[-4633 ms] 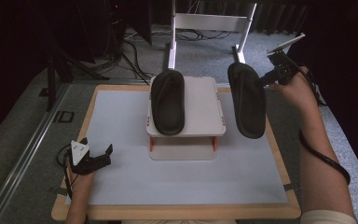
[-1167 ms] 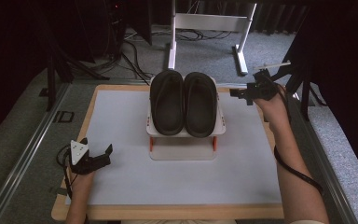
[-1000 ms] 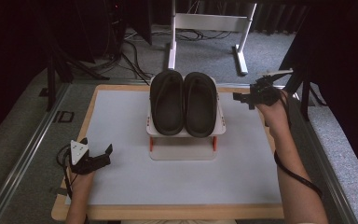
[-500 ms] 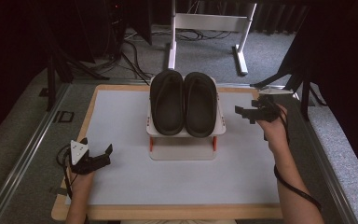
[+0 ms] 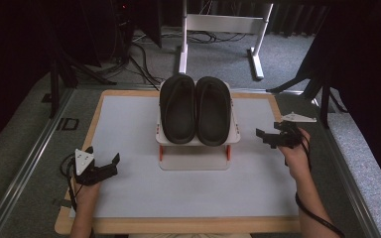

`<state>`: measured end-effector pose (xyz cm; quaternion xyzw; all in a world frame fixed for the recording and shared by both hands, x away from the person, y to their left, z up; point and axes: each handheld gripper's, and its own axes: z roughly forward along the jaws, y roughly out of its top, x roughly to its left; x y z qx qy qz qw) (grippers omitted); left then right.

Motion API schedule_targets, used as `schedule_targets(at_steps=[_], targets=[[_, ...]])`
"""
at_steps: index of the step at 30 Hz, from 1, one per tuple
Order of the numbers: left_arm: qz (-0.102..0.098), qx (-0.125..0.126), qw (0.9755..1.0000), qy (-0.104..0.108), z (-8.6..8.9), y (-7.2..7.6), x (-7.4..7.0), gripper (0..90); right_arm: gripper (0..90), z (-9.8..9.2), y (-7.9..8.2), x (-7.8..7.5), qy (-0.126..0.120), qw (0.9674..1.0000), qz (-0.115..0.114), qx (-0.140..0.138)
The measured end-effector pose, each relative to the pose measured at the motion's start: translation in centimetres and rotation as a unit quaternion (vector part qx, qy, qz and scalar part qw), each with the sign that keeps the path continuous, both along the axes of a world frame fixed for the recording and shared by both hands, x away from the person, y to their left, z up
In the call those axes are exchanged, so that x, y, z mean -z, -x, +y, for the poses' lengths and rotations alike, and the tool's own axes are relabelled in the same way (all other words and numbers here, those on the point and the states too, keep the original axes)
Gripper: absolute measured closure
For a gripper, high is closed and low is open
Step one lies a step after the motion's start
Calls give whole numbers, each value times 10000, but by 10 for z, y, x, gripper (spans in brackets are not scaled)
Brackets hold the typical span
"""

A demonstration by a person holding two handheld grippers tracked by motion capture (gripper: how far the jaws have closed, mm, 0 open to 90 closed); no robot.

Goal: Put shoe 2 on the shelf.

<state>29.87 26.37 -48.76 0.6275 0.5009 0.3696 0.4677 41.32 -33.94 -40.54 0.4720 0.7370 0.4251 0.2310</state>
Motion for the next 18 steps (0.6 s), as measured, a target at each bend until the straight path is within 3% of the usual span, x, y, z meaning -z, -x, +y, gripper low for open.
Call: schedule_targets(at_steps=[2, 7, 10, 14, 17, 18], targets=[[2, -3, 10000, -2, 0, 0, 0, 10, 115, -3, 6, 6, 61, 9999, -66, 107], [1, 0, 10000, -1, 0, 0, 0, 10, 115, -12, 14, 19, -164, 9997, -36, 198], [6, -5, 10000, -10, 0, 0, 0, 10, 115, -19, 21, 30, -285, 9988, -34, 395], [6, -8, 10000, -1, 0, 0, 0, 10, 115, -22, 26, 38, -303, 9984, -50, 474], [8, -8, 10000, -7, 0, 0, 0, 10, 124, -26, 33, 44, -357, 9977, -185, 551], [3, -6, 10000, -13, 0, 0, 0, 10, 130, -29, 36, 48, -483, 9966, -252, 623]])
